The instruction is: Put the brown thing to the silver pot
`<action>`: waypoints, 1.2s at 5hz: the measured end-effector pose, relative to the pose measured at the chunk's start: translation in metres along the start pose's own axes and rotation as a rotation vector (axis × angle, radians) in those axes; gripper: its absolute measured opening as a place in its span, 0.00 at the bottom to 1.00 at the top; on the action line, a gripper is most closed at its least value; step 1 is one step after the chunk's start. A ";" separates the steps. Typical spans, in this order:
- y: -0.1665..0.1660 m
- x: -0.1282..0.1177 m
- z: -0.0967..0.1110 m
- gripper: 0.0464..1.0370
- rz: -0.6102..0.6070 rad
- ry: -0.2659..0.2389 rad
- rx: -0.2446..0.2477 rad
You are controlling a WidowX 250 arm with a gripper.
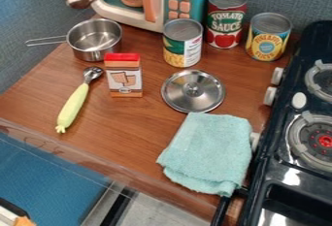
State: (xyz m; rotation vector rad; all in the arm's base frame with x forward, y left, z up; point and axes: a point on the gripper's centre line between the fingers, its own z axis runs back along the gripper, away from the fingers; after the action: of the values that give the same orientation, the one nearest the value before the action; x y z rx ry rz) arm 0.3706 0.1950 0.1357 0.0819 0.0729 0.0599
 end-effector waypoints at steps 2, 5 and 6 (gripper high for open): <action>0.004 0.007 -0.025 0.02 0.012 0.049 -0.037; 0.000 0.015 -0.051 0.02 0.030 0.125 -0.097; 0.000 0.018 -0.056 0.02 0.042 0.145 -0.135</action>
State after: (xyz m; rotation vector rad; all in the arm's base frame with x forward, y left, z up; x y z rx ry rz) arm 0.3846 0.2003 0.0783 -0.0559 0.2118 0.1123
